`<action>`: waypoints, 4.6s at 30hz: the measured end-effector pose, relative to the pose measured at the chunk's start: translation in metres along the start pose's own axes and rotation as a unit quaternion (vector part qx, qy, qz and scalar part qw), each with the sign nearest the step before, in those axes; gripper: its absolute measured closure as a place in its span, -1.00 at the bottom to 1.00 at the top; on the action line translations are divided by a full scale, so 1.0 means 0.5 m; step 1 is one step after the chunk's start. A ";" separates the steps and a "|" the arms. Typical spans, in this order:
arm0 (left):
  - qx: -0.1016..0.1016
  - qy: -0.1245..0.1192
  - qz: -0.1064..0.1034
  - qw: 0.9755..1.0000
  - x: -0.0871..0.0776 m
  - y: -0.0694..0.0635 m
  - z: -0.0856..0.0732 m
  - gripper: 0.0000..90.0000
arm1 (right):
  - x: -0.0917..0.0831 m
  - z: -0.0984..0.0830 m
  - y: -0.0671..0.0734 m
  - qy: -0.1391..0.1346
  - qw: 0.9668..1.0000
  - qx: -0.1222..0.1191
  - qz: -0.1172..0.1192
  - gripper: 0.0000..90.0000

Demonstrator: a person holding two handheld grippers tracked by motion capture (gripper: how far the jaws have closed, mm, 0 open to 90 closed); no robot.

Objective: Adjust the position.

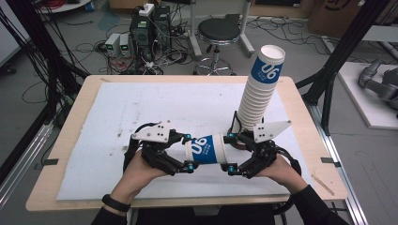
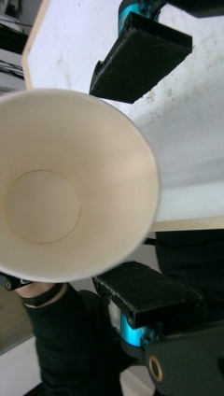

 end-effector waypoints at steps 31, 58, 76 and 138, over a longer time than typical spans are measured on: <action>-0.023 -0.027 -0.007 0.999 0.030 -0.006 -0.014 -0.34 | -0.001 0.019 0.006 -0.064 0.997 0.027 0.026 -0.56; 0.037 0.226 -0.042 0.973 0.095 -0.043 -0.056 -0.55 | 0.032 -0.018 0.012 0.093 0.994 -0.041 -0.035 -0.56; 0.057 0.178 -0.041 0.982 0.093 -0.037 -0.054 -0.33 | 0.030 -0.012 0.017 0.076 0.996 -0.045 -0.029 -0.64; 0.018 -0.016 0.042 0.999 0.095 -0.037 -0.023 -0.46 | 0.011 0.026 0.034 -0.091 0.996 -0.001 0.021 -0.49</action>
Point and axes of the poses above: each handheld gripper's, and its own axes: x roughly forward along the jaws, z roughly out of its top, y roughly to its left, the point moved 5 cm from there along x, roughly forward along the jaws, and after that the axes turned 15 degrees about x, right-handed, at the moved point
